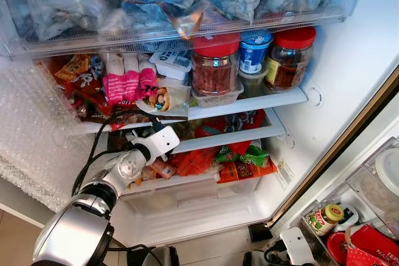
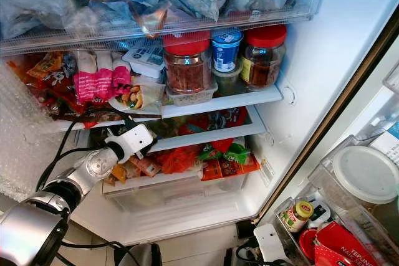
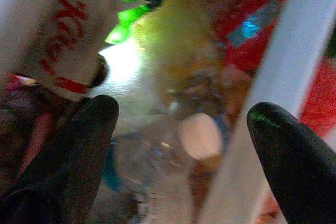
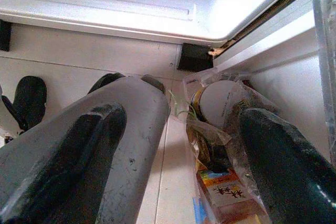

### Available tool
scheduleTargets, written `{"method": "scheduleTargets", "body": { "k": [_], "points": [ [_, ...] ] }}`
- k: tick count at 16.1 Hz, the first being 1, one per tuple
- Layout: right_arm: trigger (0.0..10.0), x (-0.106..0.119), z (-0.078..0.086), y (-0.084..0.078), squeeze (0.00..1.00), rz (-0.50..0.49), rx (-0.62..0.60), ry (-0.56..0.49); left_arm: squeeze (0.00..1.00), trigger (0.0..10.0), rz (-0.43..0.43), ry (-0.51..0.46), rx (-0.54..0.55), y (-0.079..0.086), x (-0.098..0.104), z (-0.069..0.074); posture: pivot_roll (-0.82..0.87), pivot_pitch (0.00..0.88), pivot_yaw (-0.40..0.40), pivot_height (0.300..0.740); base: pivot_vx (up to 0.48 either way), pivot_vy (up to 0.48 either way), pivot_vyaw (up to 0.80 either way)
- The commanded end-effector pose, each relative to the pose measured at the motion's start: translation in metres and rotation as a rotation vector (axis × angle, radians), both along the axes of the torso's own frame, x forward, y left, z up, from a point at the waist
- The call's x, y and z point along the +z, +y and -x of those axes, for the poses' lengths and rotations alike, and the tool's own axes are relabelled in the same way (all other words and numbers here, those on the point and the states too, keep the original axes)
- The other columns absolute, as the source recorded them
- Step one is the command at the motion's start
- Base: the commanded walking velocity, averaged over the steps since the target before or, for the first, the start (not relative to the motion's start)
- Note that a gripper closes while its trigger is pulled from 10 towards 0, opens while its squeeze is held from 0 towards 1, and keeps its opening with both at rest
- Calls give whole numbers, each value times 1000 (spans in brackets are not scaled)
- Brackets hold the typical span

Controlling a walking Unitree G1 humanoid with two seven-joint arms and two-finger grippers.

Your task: Restocking fridge

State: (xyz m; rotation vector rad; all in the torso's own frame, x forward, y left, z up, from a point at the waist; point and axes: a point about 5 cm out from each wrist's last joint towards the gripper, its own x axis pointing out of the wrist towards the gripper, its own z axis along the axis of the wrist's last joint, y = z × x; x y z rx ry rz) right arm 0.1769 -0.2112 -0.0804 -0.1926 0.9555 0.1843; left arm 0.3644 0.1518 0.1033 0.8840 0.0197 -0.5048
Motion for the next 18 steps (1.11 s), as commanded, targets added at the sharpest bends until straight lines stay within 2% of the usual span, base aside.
{"method": "scheduleTargets", "body": {
  "k": [1, 5, 7, 8, 9, 11, 15, 18],
  "points": [
    [10000, -16, 38, -7, 0, 35, -5, 169, 0, 10000, 20, 66, -29, -1, -11, 7, -96, 93, 14, 641, 0, 0, 0],
    [10000, -16, 37, -7, 0, 36, -1, 167, 0, 10000, 120, 133, -80, -9, -23, 18, -95, 88, 12, 641, 0, 0, 0],
    [10000, -16, 36, -7, 0, 36, -2, 165, 0, 10000, 223, 148, -67, -12, -23, 19, -96, 81, 13, 641, 0, 0, 0],
    [10000, -15, 35, -7, 0, 37, -1, 164, 0, 10000, 370, 194, -25, -13, -26, 21, -94, 80, 11, 641, 0, 0, 0],
    [10000, -15, 35, -7, 0, 37, -1, 164, 0, 10000, 380, 197, -23, -13, -26, 21, -94, 80, 11, 641, 0, 0, 0],
    [10000, -15, 34, -7, 0, 37, 2, 161, 0, 10000, 539, 230, 52, -9, -27, 20, -93, 78, 7, 641, 0, 0, 0],
    [10000, -14, 33, -8, 0, 41, 3, 160, 0, 10000, 671, 288, 136, -3, -32, 20, -97, 73, 5, 641, 0, 0, 0],
    [10000, -14, 33, -8, 0, 43, 5, 159, 0, 10000, 683, 323, 174, 1, -39, 23, -99, 75, 5, 641, 0, 0, 0]
  ]
}}
